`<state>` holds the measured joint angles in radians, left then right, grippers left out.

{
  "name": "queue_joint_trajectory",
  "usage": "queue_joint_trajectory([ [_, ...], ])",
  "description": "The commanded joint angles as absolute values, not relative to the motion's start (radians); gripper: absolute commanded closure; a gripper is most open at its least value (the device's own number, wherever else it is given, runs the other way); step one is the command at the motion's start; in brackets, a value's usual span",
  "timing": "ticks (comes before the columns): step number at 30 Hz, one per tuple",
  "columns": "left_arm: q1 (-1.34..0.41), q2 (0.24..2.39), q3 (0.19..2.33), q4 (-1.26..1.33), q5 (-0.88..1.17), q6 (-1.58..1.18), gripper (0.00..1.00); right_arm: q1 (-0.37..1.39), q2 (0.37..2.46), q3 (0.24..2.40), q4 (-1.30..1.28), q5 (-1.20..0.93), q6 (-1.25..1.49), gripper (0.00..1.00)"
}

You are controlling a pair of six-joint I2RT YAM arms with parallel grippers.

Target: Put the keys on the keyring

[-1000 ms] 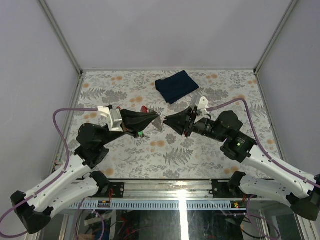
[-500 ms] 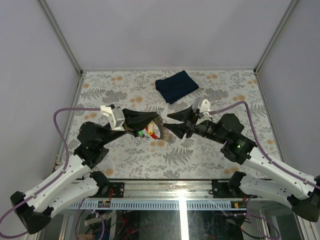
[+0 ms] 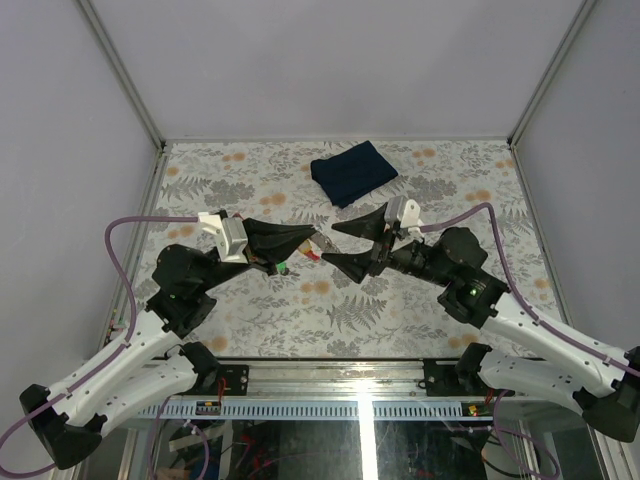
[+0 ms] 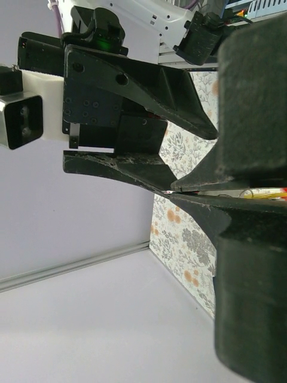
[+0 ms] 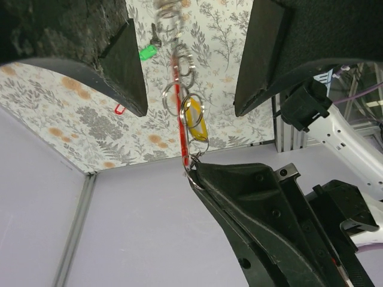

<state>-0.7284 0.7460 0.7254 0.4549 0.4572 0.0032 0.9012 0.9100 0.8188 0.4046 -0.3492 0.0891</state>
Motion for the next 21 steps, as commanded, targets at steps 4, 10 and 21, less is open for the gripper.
queue_joint_trajectory([
  [4,-0.726,0.742,0.772,0.508,0.477,-0.012,1.00,0.906,0.964,0.850,0.514,-0.392,0.123,0.38],
  [10,-0.726,0.741,0.768,0.510,0.487,-0.020,1.00,0.905,0.996,0.863,0.530,-0.400,0.122,0.50],
  [21,-0.727,0.738,0.764,0.509,0.478,-0.017,1.00,0.906,1.027,0.867,0.535,-0.407,0.134,0.72],
])
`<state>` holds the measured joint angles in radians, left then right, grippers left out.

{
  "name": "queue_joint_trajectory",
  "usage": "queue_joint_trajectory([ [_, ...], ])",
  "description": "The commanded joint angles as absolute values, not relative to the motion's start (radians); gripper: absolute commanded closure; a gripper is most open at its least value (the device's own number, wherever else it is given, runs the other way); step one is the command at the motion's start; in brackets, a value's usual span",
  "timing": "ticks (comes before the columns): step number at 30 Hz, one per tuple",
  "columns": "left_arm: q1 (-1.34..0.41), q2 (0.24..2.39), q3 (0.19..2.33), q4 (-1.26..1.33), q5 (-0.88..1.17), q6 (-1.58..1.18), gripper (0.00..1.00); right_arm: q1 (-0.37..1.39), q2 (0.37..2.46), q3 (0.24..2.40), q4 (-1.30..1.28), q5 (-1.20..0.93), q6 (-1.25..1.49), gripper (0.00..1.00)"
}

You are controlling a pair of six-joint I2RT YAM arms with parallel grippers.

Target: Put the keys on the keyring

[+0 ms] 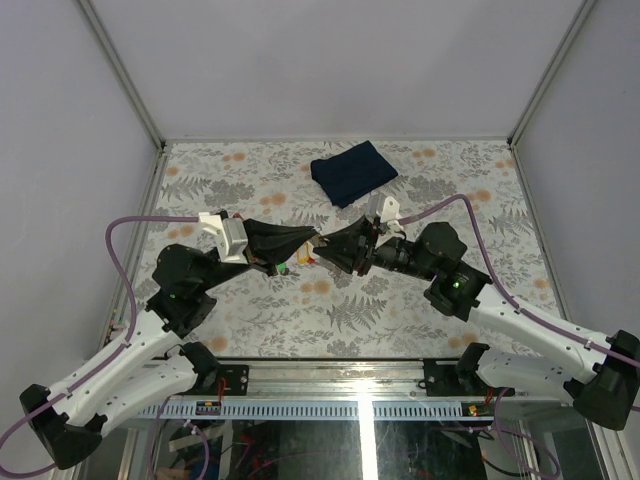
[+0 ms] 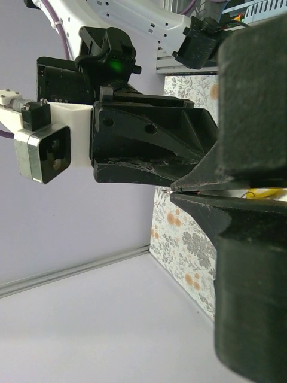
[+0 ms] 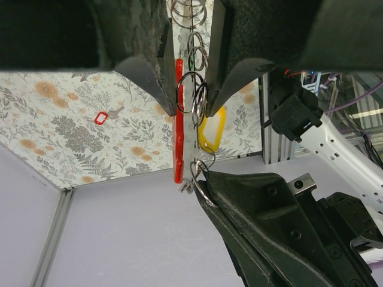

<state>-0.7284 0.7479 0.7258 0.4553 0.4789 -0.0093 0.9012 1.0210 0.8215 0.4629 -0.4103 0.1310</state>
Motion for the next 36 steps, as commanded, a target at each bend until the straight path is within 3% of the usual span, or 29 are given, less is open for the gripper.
queue_joint_trajectory([
  [1,-0.725,0.737,0.763,0.509,0.477,-0.017,1.00,0.906,1.026,0.867,0.533,-0.403,0.132,0.74],
  [9,-0.724,0.739,0.766,0.476,0.455,0.012,1.00,0.905,1.006,0.886,0.500,-0.346,0.131,1.00],
  [36,-0.729,0.776,0.873,0.231,0.284,0.165,1.00,0.908,1.016,0.997,0.260,-0.181,0.025,1.00],
])
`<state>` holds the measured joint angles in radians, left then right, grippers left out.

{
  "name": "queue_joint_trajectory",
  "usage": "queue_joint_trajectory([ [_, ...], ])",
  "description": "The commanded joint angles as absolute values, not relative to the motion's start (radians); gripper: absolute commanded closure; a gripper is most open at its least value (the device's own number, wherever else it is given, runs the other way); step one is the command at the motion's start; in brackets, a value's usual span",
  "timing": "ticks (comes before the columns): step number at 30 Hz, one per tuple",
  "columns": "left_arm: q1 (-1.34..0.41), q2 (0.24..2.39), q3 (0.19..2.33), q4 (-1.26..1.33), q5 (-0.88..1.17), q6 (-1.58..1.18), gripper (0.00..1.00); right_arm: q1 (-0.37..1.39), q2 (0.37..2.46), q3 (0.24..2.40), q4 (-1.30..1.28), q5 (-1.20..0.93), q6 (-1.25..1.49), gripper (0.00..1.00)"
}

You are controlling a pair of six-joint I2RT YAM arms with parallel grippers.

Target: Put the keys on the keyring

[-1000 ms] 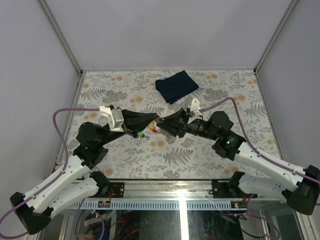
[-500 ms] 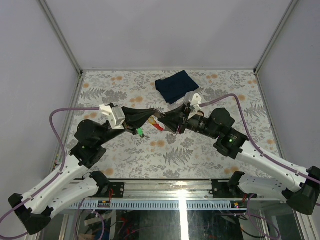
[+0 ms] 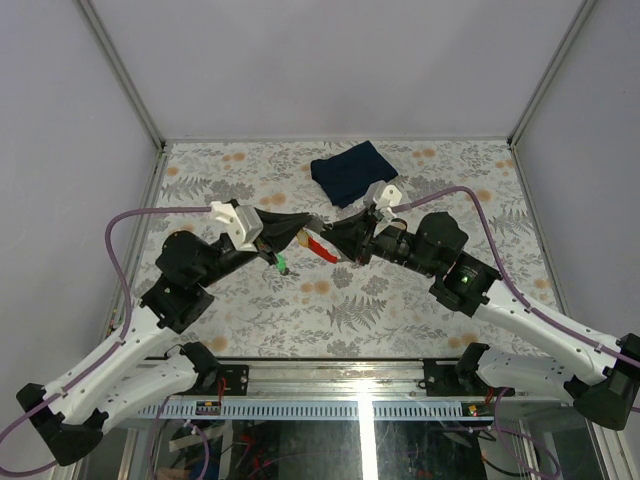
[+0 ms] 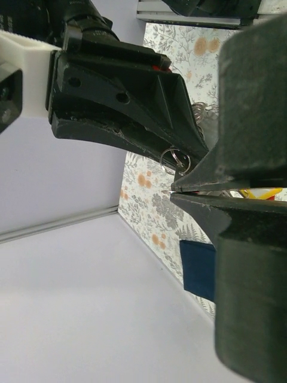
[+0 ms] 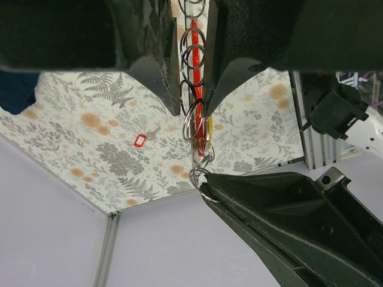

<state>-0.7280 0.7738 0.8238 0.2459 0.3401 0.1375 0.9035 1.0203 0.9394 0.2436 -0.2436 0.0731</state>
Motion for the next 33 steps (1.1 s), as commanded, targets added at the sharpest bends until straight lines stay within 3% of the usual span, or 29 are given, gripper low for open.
queue_joint_trajectory([
  [1,-0.730,0.782,0.877,0.224,0.276,0.167,1.00,0.907,1.018,0.997,0.259,-0.177,0.016,1.00],
  [16,-0.796,0.859,0.944,0.137,0.096,0.153,1.00,0.972,1.048,0.957,0.312,-0.031,-0.203,1.00],
  [33,-0.875,0.908,0.986,0.080,-0.093,0.201,1.00,1.005,1.048,0.944,0.330,0.050,-0.214,1.00],
])
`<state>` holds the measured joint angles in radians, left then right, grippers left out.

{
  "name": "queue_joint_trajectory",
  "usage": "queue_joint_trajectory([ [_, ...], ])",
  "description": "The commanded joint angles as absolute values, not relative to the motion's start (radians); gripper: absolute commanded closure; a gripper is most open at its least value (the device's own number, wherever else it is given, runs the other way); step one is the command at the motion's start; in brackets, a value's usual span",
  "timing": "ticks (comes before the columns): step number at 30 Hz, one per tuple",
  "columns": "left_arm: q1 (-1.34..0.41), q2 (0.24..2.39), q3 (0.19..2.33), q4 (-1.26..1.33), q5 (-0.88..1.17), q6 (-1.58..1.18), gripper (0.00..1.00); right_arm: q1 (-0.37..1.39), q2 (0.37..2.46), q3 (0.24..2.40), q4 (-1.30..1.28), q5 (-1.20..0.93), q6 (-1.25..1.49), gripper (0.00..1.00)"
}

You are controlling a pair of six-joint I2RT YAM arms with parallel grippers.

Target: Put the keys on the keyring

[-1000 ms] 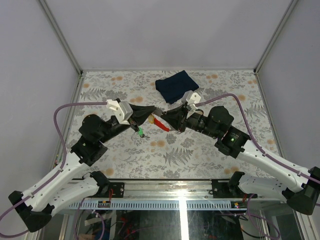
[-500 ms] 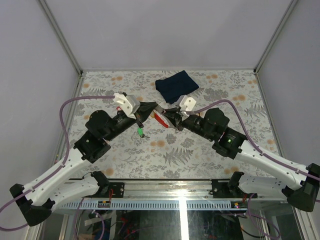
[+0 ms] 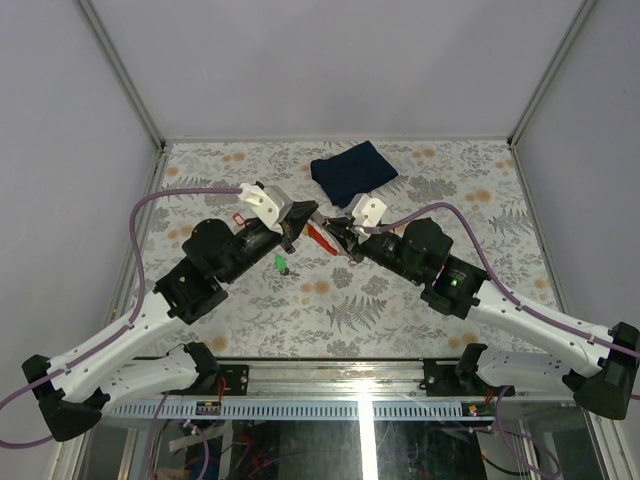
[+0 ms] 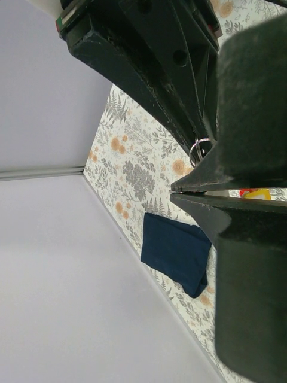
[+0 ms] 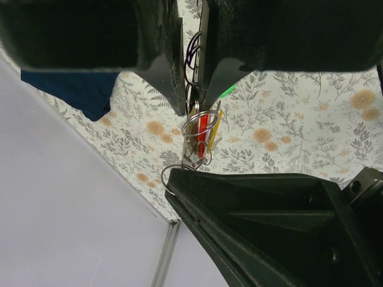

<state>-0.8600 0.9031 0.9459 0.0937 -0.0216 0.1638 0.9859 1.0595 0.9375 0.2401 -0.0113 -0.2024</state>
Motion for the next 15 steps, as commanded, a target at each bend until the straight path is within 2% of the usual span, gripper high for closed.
queue_joint_trajectory([
  [1,-0.878,0.909,0.988,0.074,-0.101,0.205,1.00,1.005,1.043,0.942,0.329,0.066,-0.214,1.00],
  [7,-0.884,0.918,1.000,0.040,-0.134,0.222,1.00,1.006,1.016,0.931,0.332,0.122,-0.221,1.00],
  [15,-0.888,0.924,1.000,0.032,-0.149,0.221,1.00,1.006,0.994,0.917,0.349,0.083,-0.214,1.00],
])
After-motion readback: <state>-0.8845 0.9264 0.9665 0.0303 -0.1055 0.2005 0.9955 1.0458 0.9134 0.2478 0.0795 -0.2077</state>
